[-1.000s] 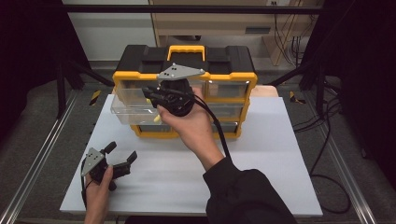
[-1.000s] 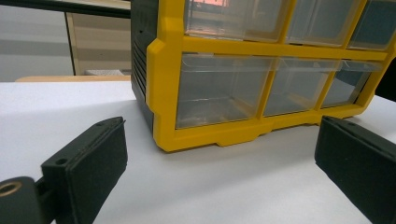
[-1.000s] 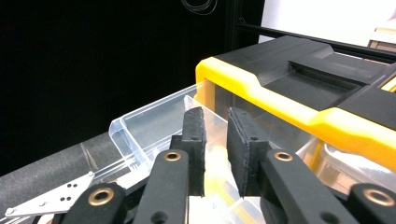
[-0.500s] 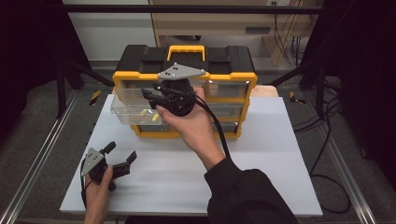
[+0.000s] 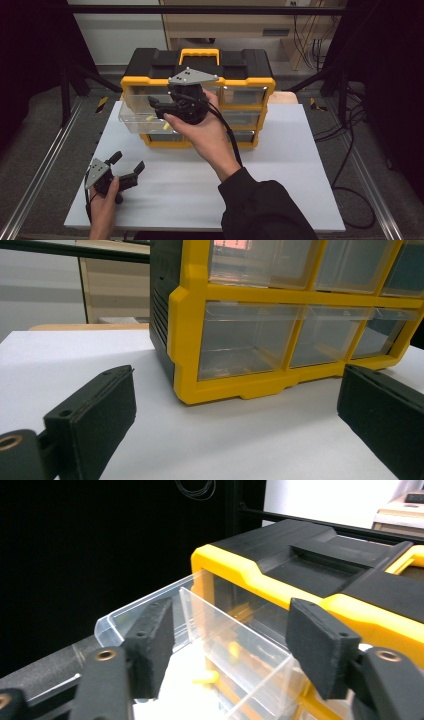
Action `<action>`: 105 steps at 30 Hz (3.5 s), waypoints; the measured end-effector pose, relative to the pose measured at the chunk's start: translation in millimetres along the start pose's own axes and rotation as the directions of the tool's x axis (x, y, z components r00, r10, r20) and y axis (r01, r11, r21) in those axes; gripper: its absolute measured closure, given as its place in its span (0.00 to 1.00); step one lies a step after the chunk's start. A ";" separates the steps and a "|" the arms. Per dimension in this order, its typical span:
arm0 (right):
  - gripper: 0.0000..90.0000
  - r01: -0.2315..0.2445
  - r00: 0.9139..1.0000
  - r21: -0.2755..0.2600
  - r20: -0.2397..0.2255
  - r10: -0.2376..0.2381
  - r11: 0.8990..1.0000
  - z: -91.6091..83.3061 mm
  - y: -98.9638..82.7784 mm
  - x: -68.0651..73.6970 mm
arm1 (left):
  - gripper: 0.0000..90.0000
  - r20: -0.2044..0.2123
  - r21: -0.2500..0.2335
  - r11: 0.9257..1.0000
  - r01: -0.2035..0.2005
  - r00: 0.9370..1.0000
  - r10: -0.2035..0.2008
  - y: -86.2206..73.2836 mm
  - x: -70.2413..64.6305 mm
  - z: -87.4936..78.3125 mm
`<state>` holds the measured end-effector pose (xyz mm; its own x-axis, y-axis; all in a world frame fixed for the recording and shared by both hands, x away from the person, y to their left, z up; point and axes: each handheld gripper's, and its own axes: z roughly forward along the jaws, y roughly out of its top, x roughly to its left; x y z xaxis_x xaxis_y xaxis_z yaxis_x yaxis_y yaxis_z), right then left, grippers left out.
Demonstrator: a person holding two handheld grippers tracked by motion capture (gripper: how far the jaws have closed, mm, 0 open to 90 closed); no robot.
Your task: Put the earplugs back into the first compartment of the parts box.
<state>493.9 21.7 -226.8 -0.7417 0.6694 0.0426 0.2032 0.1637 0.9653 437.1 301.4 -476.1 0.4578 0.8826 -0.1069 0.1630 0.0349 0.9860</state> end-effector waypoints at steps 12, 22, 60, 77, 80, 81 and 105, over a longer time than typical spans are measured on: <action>0.13 0.009 0.998 -0.026 0.070 -0.007 1.000 -7.0 -0.7 -9.7 | 0.02 0.008 0.012 1.000 -0.015 1.000 0.015 0.8 -4.7 1.0; 0.08 0.008 0.996 -0.072 0.094 -0.002 0.997 -11.4 -11.8 -20.6 | 0.02 -0.008 0.011 1.000 -0.028 1.000 0.028 0.0 -3.6 -3.1; 0.05 -0.018 0.980 -0.114 0.192 0.040 0.993 -76.2 -40.7 -69.8 | 0.02 -0.003 0.009 0.999 -0.033 0.999 0.033 0.4 -8.1 -1.6; 0.05 -0.024 0.966 -0.150 0.250 0.062 0.988 -113.8 -55.1 -93.0 | 0.02 -0.003 0.009 0.999 -0.037 0.999 0.037 1.1 -8.2 -3.5; 0.05 -0.025 0.964 -0.155 0.259 0.065 0.988 -120.4 -60.3 -96.7 | 0.02 -0.004 0.008 0.999 -0.038 0.999 0.038 0.9 -8.0 -3.9; 0.05 -0.029 0.962 -0.156 0.263 0.069 0.987 -122.1 -62.6 -97.9 | 0.02 -0.005 0.007 0.999 -0.035 0.999 0.035 0.8 -7.9 -3.7; 0.04 -0.036 0.944 -0.107 0.323 0.069 0.994 -153.7 -96.5 -117.1 | 0.02 -0.014 0.001 0.999 -0.036 0.999 0.036 3.0 -5.0 -2.6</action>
<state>462.9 -183.8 -285.4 -0.4796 0.8772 0.0232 0.1602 0.0615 0.9852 433.0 298.3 -472.2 0.4513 0.8896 -0.0698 0.1471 0.0030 0.9891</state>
